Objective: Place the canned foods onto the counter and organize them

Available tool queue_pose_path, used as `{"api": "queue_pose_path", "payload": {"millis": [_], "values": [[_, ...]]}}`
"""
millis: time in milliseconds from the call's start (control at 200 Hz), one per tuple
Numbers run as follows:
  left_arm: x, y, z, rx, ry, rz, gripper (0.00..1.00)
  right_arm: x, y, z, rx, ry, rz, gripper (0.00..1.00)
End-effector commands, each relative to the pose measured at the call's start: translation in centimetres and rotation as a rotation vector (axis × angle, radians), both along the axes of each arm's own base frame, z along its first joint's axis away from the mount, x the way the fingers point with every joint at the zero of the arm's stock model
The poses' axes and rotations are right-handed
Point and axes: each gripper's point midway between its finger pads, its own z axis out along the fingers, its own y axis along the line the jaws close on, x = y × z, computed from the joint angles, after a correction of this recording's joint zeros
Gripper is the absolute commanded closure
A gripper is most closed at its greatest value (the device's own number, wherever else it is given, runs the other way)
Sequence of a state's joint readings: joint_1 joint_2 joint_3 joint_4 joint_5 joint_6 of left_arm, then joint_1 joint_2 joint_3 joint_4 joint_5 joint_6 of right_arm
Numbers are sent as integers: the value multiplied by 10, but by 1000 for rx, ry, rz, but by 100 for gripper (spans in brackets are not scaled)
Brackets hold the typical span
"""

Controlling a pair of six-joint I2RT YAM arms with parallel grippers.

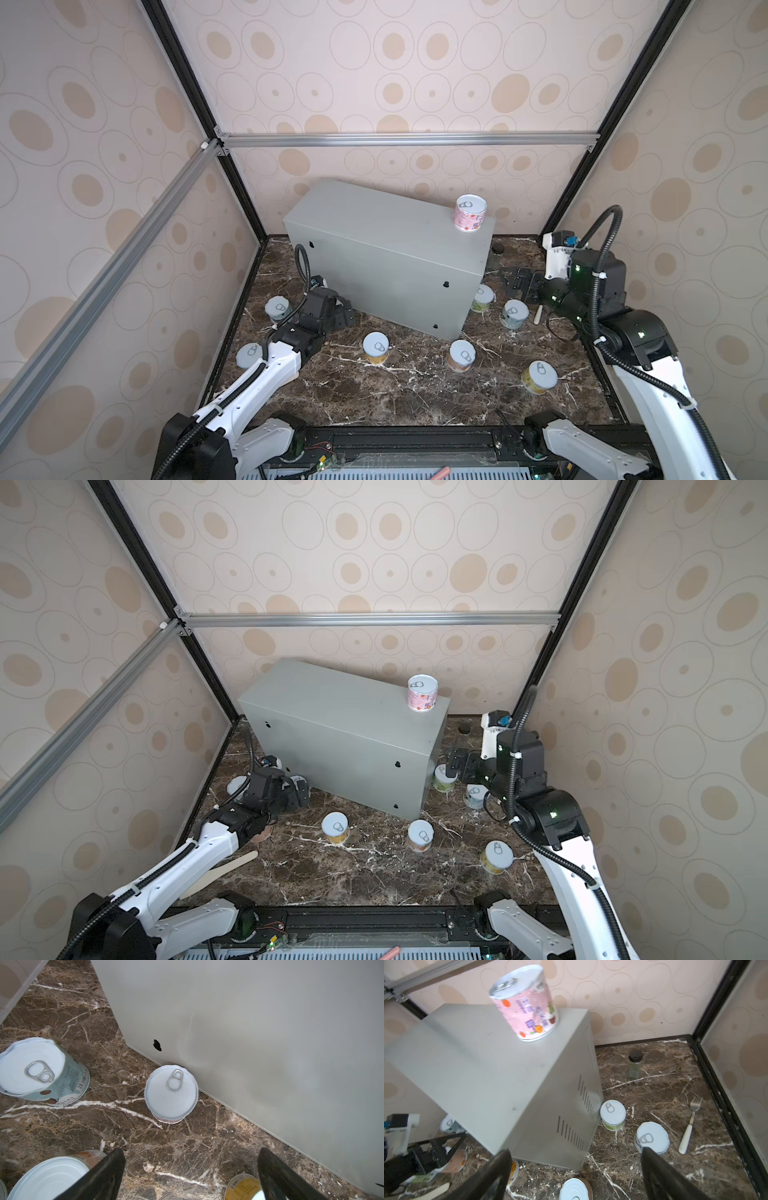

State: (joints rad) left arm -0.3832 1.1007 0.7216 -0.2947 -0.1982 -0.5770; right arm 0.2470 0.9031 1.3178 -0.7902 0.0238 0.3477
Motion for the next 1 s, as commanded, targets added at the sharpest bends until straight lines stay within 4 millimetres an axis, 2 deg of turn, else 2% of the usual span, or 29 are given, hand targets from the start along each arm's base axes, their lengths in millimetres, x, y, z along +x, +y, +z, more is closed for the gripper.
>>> {"api": "queue_pose_path", "payload": {"millis": [0, 245, 425, 515, 670, 850, 995], "values": [[8, 8, -3, 8, -16, 60, 1, -9, -15, -9, 108, -13, -80, 1], [22, 13, -29, 28, 34, 87, 1, -14, -41, -94, 290, 106, -223, 1], [30, 18, -50, 15, 77, 112, 1, -3, -40, -145, 419, 188, -249, 2], [36, 19, -53, 15, 68, 131, 1, 2, -33, -159, 464, 197, -227, 0], [48, 21, -66, 40, 96, 170, 1, 9, -35, -180, 441, 238, -236, 0], [54, 29, -81, 89, 116, 214, 1, 14, -36, -185, 405, 252, -219, 0], [62, 31, -81, 96, 96, 233, 1, 19, -35, -190, 397, 250, -214, 0]]}}
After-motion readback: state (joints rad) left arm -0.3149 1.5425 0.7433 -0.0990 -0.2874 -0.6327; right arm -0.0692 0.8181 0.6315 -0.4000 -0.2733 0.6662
